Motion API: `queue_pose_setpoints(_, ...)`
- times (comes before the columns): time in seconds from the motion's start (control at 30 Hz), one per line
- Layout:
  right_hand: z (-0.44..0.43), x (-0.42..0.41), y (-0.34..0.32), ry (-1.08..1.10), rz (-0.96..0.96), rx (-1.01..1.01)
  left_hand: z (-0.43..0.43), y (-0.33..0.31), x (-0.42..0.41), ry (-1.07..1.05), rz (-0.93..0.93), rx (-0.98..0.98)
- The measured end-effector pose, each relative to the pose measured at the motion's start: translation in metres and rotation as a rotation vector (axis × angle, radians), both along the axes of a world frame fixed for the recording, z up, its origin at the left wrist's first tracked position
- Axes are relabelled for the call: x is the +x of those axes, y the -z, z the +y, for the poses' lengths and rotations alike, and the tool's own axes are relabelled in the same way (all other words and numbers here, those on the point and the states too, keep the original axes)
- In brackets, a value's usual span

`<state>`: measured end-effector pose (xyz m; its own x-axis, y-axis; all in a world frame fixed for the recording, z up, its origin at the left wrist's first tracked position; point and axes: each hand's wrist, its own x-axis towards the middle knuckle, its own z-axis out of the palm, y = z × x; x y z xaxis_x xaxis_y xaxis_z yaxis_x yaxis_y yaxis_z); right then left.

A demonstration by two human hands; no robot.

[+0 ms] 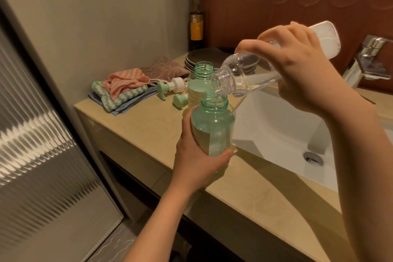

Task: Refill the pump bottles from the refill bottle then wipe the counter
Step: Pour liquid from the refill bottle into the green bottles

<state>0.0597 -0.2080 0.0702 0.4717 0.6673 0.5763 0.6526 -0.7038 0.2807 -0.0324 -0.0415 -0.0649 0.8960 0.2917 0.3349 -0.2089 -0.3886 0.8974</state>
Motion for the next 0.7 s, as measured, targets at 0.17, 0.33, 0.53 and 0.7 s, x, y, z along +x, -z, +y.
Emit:
queue_pose_setpoints(0.17, -0.001, -0.0011, 0.0002, 0.002, -0.001, 0.004, 0.0001, 0.0014, 0.0004, 0.018, -0.011, -0.005)
queue_pose_setpoints(0.33, -0.0006, -0.0009, 0.0007, 0.006, -0.002, 0.013, 0.0004, 0.0016, 0.0005, 0.026, -0.019, -0.006)
queue_pose_setpoints(0.53, -0.0007, -0.0036, -0.0008, 0.038, -0.031, 0.027, 0.0004, 0.0021, 0.0005, 0.026, -0.017, -0.001)
queue_pose_setpoints(0.7, -0.001, -0.003, -0.0013, 0.047, -0.036, 0.021, 0.0009, 0.0039, 0.002, 0.032, -0.032, -0.009)
